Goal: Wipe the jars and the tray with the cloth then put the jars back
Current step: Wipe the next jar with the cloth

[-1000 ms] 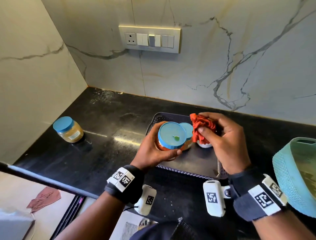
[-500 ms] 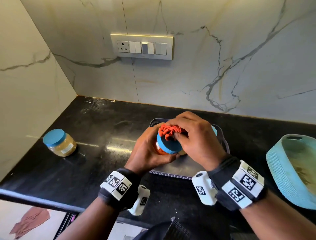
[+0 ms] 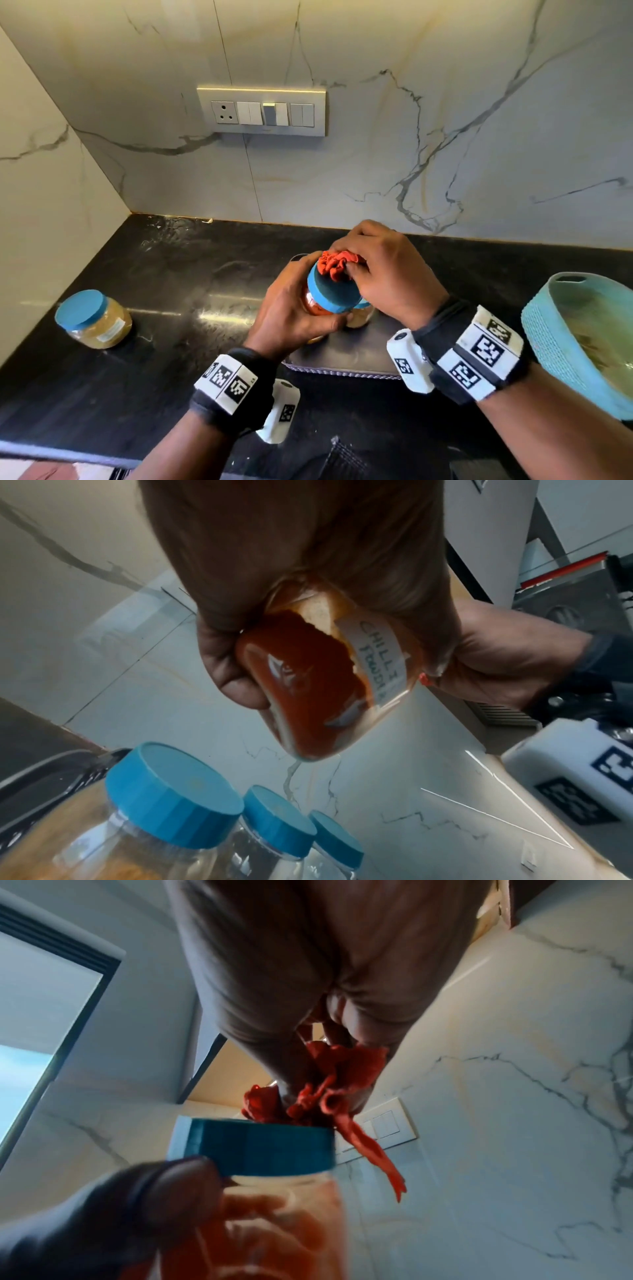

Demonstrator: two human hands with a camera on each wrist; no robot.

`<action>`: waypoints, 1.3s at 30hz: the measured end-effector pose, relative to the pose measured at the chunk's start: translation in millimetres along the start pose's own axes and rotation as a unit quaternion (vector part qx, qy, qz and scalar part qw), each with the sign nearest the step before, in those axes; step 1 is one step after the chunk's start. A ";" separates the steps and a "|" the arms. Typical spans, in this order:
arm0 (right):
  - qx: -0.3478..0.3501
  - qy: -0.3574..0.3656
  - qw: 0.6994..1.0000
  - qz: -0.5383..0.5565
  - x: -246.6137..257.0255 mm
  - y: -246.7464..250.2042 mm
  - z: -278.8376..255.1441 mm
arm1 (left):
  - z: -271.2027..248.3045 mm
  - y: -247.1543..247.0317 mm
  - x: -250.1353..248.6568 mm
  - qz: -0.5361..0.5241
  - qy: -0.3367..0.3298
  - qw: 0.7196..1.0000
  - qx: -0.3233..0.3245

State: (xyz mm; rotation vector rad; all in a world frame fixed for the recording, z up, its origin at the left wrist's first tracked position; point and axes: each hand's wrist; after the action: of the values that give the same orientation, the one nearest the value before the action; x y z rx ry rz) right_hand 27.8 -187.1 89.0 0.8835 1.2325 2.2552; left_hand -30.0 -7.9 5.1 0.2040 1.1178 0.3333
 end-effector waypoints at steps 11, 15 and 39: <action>0.062 0.040 0.997 0.008 -1.8 12.1 -17.2 | 7.6 14.4 6.5 -0.017 -0.004 1.000 -0.013; 0.002 -0.010 1.000 0.011 -5.0 5.4 -1.1 | 10.4 4.3 0.8 0.011 -0.028 1.000 0.002; 0.017 0.000 1.000 0.013 -26.5 19.3 -14.3 | 13.9 -3.8 -9.9 0.043 -0.020 0.999 0.006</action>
State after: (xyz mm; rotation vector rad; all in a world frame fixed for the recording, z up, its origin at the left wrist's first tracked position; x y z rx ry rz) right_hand 35.4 -222.0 91.0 0.9186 1.2700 2.2603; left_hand -20.7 -15.0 18.2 0.2696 1.0741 0.3971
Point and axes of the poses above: each hand's wrist, its own z-axis towards the middle knuckle, its own y-axis out of the back of the hand, x = y × z, and after that the axes turned 8 degrees about -z, right-handed
